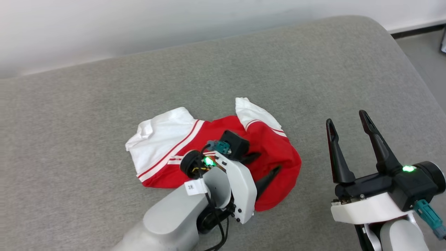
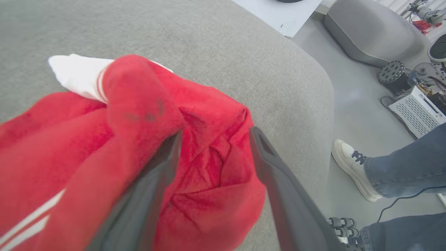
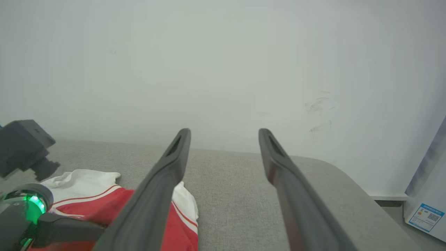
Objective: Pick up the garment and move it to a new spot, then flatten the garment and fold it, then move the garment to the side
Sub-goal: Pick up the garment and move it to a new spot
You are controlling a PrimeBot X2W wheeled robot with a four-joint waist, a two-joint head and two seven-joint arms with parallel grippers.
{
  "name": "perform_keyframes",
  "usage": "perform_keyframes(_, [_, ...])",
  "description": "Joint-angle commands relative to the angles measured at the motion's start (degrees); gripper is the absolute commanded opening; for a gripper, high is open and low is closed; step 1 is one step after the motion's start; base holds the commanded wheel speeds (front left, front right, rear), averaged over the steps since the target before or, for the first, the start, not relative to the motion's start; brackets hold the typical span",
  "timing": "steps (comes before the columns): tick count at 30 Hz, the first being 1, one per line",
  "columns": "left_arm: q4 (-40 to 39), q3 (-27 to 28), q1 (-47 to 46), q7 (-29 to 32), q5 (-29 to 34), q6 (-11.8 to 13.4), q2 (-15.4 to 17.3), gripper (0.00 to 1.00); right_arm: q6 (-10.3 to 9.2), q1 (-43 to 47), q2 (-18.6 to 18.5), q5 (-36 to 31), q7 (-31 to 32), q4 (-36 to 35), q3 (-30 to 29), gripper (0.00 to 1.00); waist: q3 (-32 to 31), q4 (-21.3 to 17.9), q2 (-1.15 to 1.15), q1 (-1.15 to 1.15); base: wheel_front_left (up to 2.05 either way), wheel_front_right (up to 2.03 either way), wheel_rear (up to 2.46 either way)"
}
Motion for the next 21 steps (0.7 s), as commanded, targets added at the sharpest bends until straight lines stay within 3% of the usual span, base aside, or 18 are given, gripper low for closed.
perform_keyframes(1, [-0.4, 0.07, -0.99, -1.22, -0.31, -0.05, 0.62, 1.0, -0.02, 0.83, 0.09, 0.01, -0.14, 0.22, -0.18, 1.0, -1.15, 1.3, 0.0, 0.0, 0.0, 0.0, 0.0])
perform_keyframes(8, [-4.06, 5.38, -1.85, -9.88, -1.02, 1.01, 4.06, 1.0, -0.02, 2.09, 0.08, -0.72, -0.14, 0.63, -1.12, 1.0, -4.64, 5.28, 0.0, 0.0, 0.0, 0.0, 0.0])
perform_keyframes(16, [-9.09, 15.32, 1.04, -21.31, 4.26, 7.8, 14.26, 1.0, -0.02, 3.34, 0.09, -1.52, -0.14, 0.45, -2.15, 1.0, -6.56, 9.11, 0.0, 0.0, 0.0, 0.0, 0.0])
perform_keyframes(19, [-14.29, 21.64, 5.38, -21.94, 7.59, 10.68, 16.9, 1.0, -0.02, 3.57, 0.08, -1.71, -0.14, 0.25, -2.4, 1.0, -6.59, 9.89, 0.0, 0.0, 0.0, 0.0, 0.0])
perform_keyframes(20, [-21.36, 29.31, 13.44, -21.87, 12.3, 12.62, 17.73, 1.0, -0.02, 3.68, 0.08, -1.69, -0.14, -0.09, -2.7, 1.0, -6.51, 10.43, 0.0, 0.0, 0.0, 0.0, 0.0])
perform_keyframes(21, [-23.47, 31.19, 16.32, -21.88, 13.82, 12.85, 17.59, 1.0, -0.02, 3.68, 0.09, -1.65, -0.13, -0.17, -2.77, 1.0, -6.51, 10.56, 0.0, 0.0, 0.0, 0.0, 0.0])
